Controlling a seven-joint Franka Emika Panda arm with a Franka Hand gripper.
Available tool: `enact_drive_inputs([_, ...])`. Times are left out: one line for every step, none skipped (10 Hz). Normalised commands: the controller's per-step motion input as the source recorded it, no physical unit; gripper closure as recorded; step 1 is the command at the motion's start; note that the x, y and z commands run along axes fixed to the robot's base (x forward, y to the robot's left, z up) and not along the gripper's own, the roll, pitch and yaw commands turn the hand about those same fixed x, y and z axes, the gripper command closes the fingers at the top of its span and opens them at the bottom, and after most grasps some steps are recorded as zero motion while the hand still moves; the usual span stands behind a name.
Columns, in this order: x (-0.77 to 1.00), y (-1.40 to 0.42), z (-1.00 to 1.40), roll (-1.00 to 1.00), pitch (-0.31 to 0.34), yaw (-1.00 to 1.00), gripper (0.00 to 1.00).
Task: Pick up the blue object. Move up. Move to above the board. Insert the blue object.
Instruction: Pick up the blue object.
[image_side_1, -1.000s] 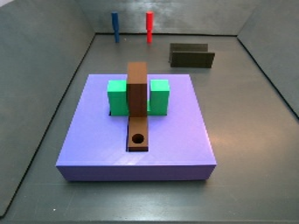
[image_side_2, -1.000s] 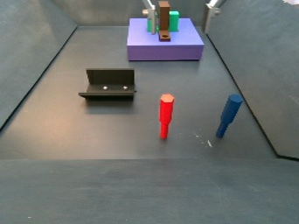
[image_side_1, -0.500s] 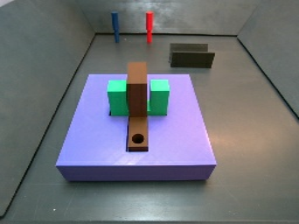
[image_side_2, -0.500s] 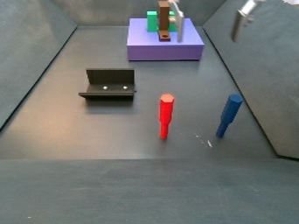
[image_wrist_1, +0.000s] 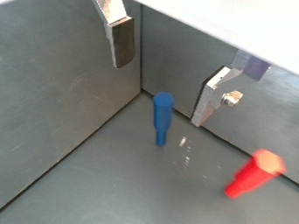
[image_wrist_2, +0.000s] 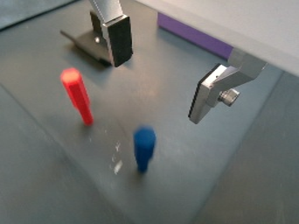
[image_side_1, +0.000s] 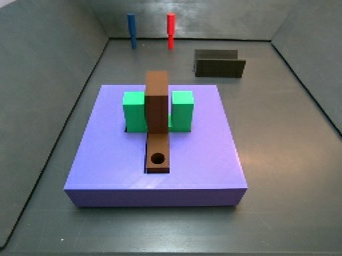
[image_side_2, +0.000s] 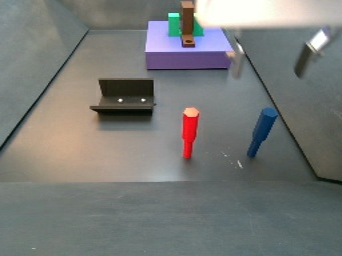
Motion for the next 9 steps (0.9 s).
enact_drive_inputs([-0.5,0.23,-0.34,0.2,-0.103,0.0,0.0])
enact_drive_inputs([-0.39,0.2,-0.23,0.18,-0.069,0.0,0.0])
enact_drive_inputs([-0.13,0.15,-0.13,0.16,-0.004,0.0,0.0])
enact_drive_inputs([0.0,0.11,-0.08,0.11,0.0,0.0,0.0])
enact_drive_inputs([0.08,0.05,0.0,0.04,0.0,0.0,0.0])
enact_drive_inputs([0.08,0.06,-0.03,0.03,0.0,0.0,0.0])
enact_drive_inputs([0.0,0.1,-0.13,0.07,0.0,0.0,0.0])
enact_drive_inputs([0.0,0.11,-0.22,0.09,-0.029,0.0,0.0])
enact_drive_inputs([0.0,0.12,-0.28,0.11,-0.044,0.0,0.0])
